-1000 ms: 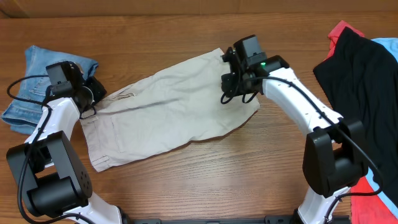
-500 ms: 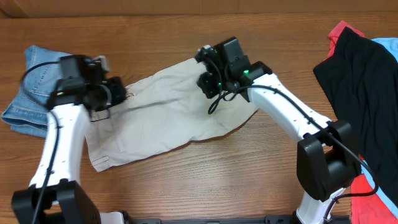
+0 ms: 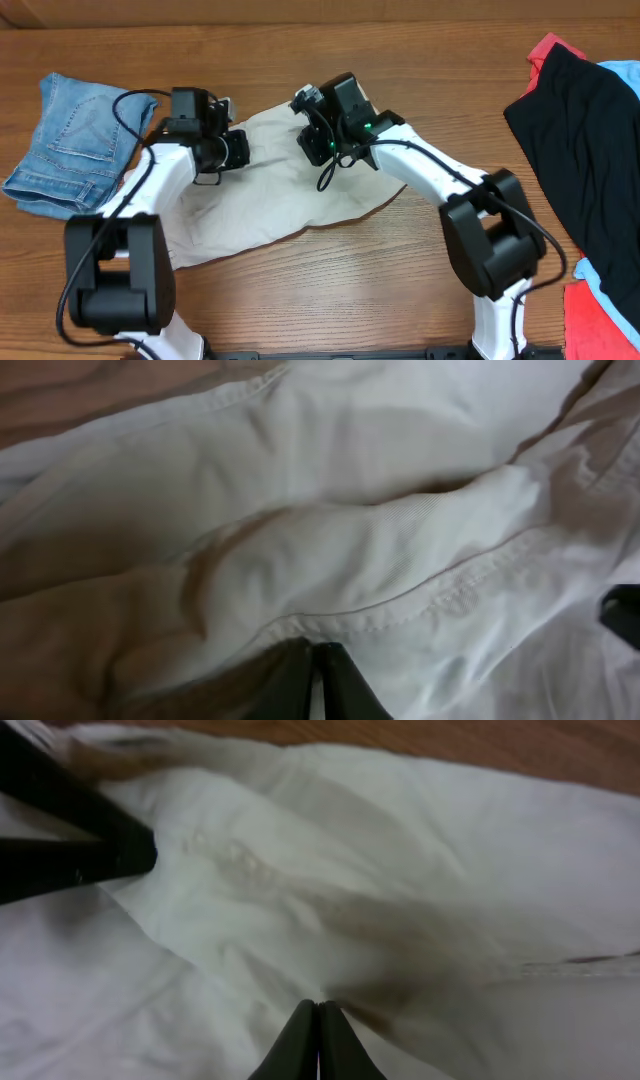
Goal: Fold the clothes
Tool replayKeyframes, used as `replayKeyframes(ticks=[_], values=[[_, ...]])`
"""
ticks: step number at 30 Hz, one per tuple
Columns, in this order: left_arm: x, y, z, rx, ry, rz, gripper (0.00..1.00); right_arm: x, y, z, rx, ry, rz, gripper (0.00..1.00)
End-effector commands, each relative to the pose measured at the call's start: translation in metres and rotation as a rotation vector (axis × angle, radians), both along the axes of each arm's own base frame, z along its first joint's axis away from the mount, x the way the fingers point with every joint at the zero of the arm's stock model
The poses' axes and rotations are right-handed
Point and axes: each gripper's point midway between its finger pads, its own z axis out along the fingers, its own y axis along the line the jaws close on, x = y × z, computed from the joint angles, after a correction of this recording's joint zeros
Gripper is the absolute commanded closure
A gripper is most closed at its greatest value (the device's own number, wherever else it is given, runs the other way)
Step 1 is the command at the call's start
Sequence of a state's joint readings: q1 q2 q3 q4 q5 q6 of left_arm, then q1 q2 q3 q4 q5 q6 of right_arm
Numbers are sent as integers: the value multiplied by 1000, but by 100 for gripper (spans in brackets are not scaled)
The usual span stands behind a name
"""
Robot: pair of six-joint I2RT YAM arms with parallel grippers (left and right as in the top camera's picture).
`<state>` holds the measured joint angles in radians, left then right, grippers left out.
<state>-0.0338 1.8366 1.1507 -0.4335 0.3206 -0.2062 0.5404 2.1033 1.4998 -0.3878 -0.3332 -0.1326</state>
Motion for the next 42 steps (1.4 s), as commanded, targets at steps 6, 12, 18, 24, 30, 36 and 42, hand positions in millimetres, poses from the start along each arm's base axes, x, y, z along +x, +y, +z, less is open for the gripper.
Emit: replayKeyframes(ticks=[6,12,18,24,30,36,42], values=[[24,12,-48,56,-3,115,79,48,-18,-22,-39,-127,-84,92],[36,12,-54,26,-26,174,69,84,-50,-52,-47,-160,-177,89],[40,12,-52,26,-45,175,62,110,-97,-68,-65,-157,-302,86],[34,12,-56,30,-17,175,60,140,-152,-61,-53,-183,-470,80],[33,11,-55,26,-12,165,62,130,-190,-69,-93,-79,-540,63],[36,10,-30,35,-70,125,60,123,-194,-9,-70,-99,-542,50],[25,8,30,29,-138,98,45,106,-176,65,11,-151,-485,49]])
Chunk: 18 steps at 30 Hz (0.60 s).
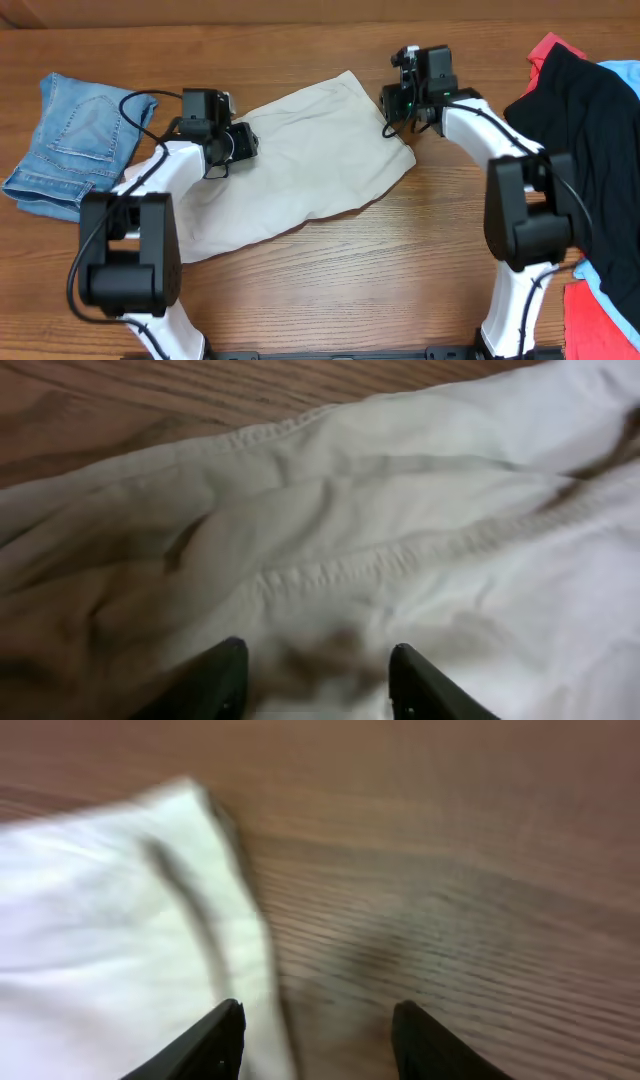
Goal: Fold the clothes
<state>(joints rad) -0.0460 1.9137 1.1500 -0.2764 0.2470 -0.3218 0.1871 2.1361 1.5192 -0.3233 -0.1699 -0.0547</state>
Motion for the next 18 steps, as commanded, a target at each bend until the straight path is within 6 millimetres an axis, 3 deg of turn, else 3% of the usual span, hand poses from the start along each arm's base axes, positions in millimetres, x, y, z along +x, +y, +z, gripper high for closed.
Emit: replayKeyframes(ticks=[1,5,10,14,18], values=[[-8,3,56,28,-88,-23,43,-9,12,73,59,-89,22,48],[-31,5,64,36,-27,-20,40,-38,7,46,79,100,-49,48],[-70,7,36,42,177,-20,43,-81,13,-3,87,334,-27,45],[-87,7,17,43,282,-18,43,-94,-10,-34,-7,439,-146,39],[-92,8,11,45,311,-19,44,-99,-24,-41,-48,470,-209,34]])
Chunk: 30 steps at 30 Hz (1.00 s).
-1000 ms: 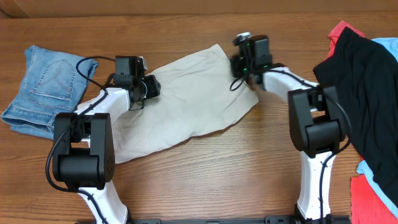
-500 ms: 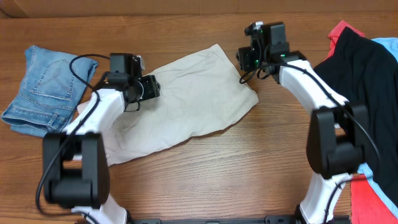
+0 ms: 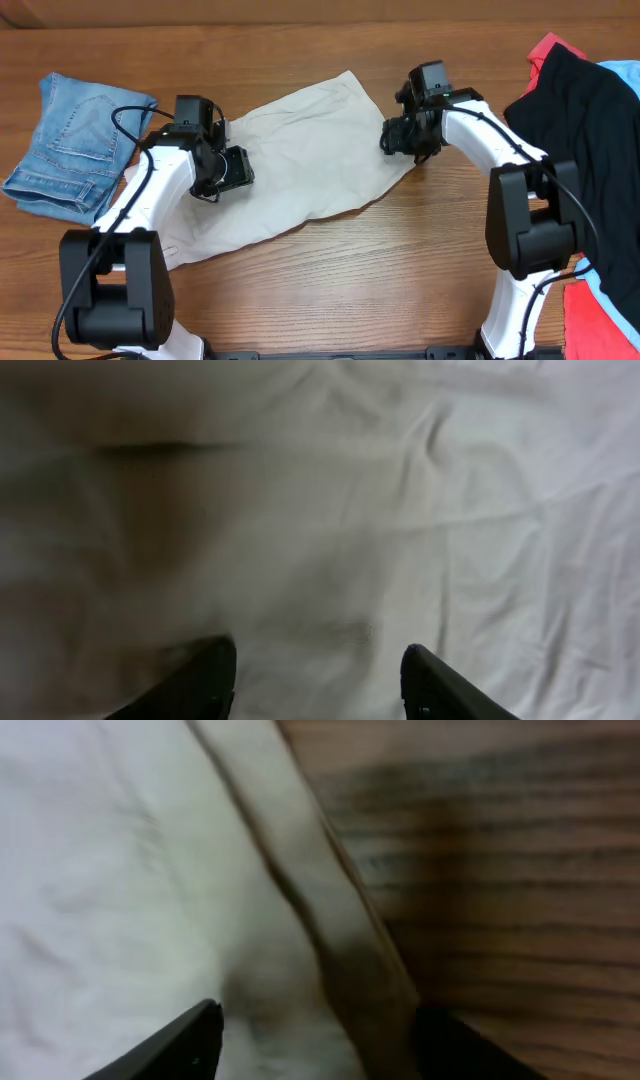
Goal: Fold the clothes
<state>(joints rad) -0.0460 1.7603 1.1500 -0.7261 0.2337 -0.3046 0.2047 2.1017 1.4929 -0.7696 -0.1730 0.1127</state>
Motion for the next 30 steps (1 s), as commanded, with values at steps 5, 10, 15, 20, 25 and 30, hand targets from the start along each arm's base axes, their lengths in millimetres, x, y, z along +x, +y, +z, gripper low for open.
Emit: replayKeyframes(ticks=[5,10,15,20,25,30], values=[[-3,1,-7,11,19,-10,43,-4,-14,-3,-55,28,-67,32],[-4,1,-8,11,22,-10,43,-20,7,-3,46,82,28,71],[-5,2,-8,12,26,-10,43,-39,5,-5,42,166,26,96],[-5,2,-8,13,27,-9,42,-79,-38,-9,-118,362,-166,96],[-5,9,-9,49,27,-1,41,-132,-69,3,-280,576,-247,96],[-5,12,-10,64,26,3,40,-147,-68,9,-302,638,-245,96]])
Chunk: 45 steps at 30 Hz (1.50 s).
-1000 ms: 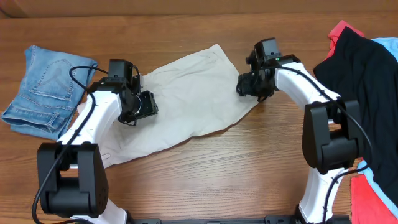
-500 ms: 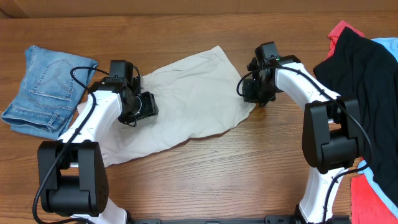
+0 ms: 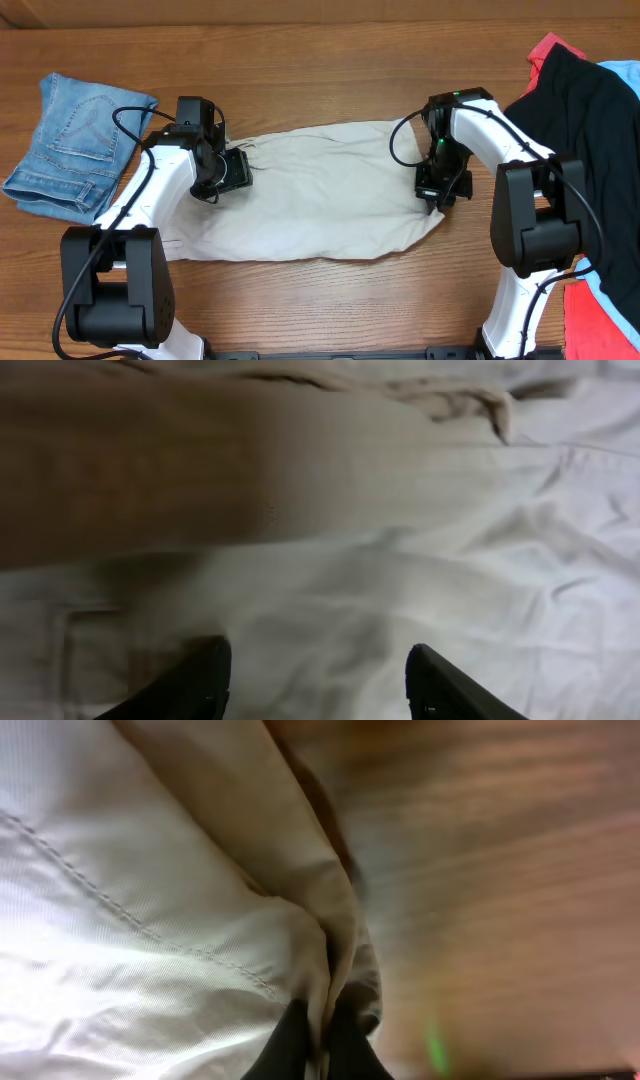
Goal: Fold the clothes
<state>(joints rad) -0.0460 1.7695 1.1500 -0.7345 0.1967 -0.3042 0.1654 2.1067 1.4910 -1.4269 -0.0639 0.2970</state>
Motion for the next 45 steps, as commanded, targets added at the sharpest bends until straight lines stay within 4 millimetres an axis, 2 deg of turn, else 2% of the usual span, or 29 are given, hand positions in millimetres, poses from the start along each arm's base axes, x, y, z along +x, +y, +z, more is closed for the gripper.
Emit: replayKeyframes(ticks=[1,6,7,8,9,13,17,21,23,28,31,39,40,41,42,43,44,45], values=[[-3,5,-5,27,11,-4,40,2,-6,0,-59,-14,-15,96],[-3,5,-5,27,11,-5,40,5,-7,4,-76,-35,-61,92],[-2,6,-5,27,11,-3,39,10,-8,8,-81,-68,-61,82],[-2,7,-5,27,9,0,39,14,-9,11,-87,-93,-58,34],[-2,8,-5,27,8,2,39,20,-11,16,-92,-127,-55,8],[0,12,-5,27,5,15,39,52,-8,41,-65,-276,-10,10],[1,13,-4,27,0,18,39,101,4,60,6,-475,68,11],[3,13,-4,26,-9,19,38,141,34,62,180,-640,216,33],[4,13,-4,27,-13,19,38,153,41,60,217,-684,239,36],[6,13,-3,26,-20,19,38,163,50,43,259,-690,245,35],[6,13,-3,26,-19,19,38,160,60,30,324,-662,278,34],[6,13,-3,26,-22,20,38,159,63,-5,331,-602,280,35],[6,13,-3,26,-22,20,38,158,64,-5,339,-602,279,39],[6,13,-3,26,-22,20,38,158,65,-5,344,-602,278,48],[6,13,-3,26,-22,19,38,159,65,-5,344,-604,278,68],[6,13,-3,26,-22,19,38,160,65,-4,344,-608,278,82],[6,13,-3,26,-22,20,38,160,65,-3,345,-612,278,91],[6,13,-3,26,-22,19,38,160,65,-2,344,-612,278,94]])
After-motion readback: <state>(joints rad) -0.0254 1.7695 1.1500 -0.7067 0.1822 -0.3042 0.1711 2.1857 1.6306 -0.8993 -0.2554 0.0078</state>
